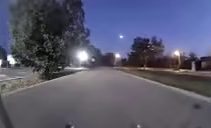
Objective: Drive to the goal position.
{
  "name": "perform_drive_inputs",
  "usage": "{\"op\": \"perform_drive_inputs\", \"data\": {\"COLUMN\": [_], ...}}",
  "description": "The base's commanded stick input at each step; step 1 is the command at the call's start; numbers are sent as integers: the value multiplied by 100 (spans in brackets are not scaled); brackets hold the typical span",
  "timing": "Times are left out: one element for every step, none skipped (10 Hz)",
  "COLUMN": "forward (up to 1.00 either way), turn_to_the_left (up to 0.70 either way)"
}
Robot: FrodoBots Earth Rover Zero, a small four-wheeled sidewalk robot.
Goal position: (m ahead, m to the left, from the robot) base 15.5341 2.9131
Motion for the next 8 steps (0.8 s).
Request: {"op": "perform_drive_inputs", "data": {"forward": [100, 100, 100, 100, 100, 100, 100, 100], "turn_to_the_left": [0, 0, 0, 0, 0, 0, 0, 0]}}
